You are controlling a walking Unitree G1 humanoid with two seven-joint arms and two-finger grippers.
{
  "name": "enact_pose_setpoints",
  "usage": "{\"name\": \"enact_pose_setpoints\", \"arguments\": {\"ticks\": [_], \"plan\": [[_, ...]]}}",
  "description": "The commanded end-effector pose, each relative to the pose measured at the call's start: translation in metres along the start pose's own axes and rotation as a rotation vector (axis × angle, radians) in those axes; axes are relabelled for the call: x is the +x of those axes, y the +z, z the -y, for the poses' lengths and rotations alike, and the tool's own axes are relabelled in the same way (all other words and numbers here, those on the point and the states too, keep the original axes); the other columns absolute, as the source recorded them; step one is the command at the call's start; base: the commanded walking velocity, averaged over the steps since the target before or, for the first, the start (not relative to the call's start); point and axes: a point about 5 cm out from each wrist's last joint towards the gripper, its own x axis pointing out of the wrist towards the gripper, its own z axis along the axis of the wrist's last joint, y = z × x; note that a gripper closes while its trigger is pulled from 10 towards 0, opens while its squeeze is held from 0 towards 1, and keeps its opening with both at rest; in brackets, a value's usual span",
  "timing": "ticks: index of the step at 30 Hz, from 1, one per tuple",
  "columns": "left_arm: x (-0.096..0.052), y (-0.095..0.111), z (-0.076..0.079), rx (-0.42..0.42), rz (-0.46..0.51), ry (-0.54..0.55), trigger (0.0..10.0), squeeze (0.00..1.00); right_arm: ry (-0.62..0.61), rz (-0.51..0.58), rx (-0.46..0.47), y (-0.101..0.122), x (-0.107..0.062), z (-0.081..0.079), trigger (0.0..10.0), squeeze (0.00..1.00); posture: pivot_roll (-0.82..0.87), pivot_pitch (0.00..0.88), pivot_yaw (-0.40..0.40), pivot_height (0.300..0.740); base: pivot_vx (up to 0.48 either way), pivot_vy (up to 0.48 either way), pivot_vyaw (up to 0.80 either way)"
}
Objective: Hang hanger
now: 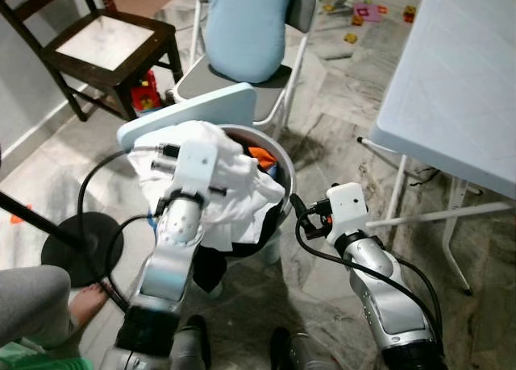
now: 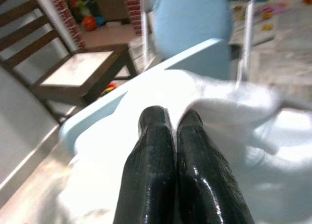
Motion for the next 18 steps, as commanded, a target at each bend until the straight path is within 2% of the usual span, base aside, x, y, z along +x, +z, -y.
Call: {"name": "enact_pose_setpoints", "arguments": {"ticks": [1, 2, 4, 7, 8, 10, 12, 13, 16, 18], "plan": [[-0.013, -0.002, -0.004, 0.005, -0.026, 0.0, 0.0, 0.0, 0.006, -0.015, -0.003, -0.004, -0.002, 0.001, 10.0, 0.0, 0.05, 0.241, -0.07, 0.74, 0.0, 0.0, 0.0], [-0.021, -0.009, -0.008, 0.01, -0.058, 0.002, 0.0, 0.0, 0.009, -0.016, -0.005, -0.005, -0.002, 0.001, 10.0, 0.0, 0.05, 0.241, -0.072, 0.74, 0.0, 0.0, 0.0], [-0.026, -0.011, -0.01, 0.018, -0.071, -0.002, 0.0, 0.0, 0.01, -0.016, -0.005, -0.005, -0.002, 0.001, 10.0, 0.0, 0.05, 0.242, -0.072, 0.74, 0.0, 0.0, 0.0], [-0.039, -0.013, -0.018, 0.043, -0.063, 0.006, 0.0, 0.0, 0.013, -0.019, -0.007, -0.005, -0.002, 0.002, 10.0, 0.0, 0.06, 0.245, -0.078, 0.74, 0.0, 0.0, 0.0], [-0.047, -0.013, -0.023, 0.066, -0.052, 0.011, 0.0, 0.0, 0.014, -0.022, -0.009, -0.006, -0.002, 0.002, 10.0, 0.0, 0.06, 0.247, -0.079, 0.74, 0.0, 0.0, 0.0], [-0.051, -0.014, -0.026, 0.076, -0.047, 0.013, 0.0, 0.0, 0.015, -0.023, -0.01, -0.006, -0.002, 0.003, 10.0, 0.0, 0.06, 0.247, -0.079, 0.74, 0.0, 0.0, 0.0], [-0.069, -0.03, -0.038, 0.07, -0.133, 0.052, 0.0, 0.0, 0.017, -0.026, -0.011, -0.007, -0.002, 0.003, 10.0, 0.0, 0.06, 0.249, -0.08, 0.74, 0.0, 0.0, 0.0], [-0.069, -0.03, -0.038, 0.07, -0.133, 0.052, 0.0, 0.0, 0.017, -0.026, -0.011, -0.007, -0.002, 0.003, 10.0, 0.0, 0.06, 0.249, -0.08, 0.74, 0.0, 0.0, 0.0], [-0.079, -0.045, -0.042, 0.035, -0.258, 0.095, 0.0, 0.0, 0.018, -0.027, -0.013, -0.007, -0.002, 0.003, 10.0, 0.0, 0.06, 0.249, -0.082, 0.74, 0.0, 0.0, 0.0], [-0.082, -0.051, -0.042, 0.011, -0.306, 0.099, 0.0, 0.0, 0.019, -0.028, -0.014, -0.007, -0.002, 0.003, 10.0, 0.0, 0.06, 0.248, -0.083, 0.74, 0.0, 0.0, 0.0]]}}
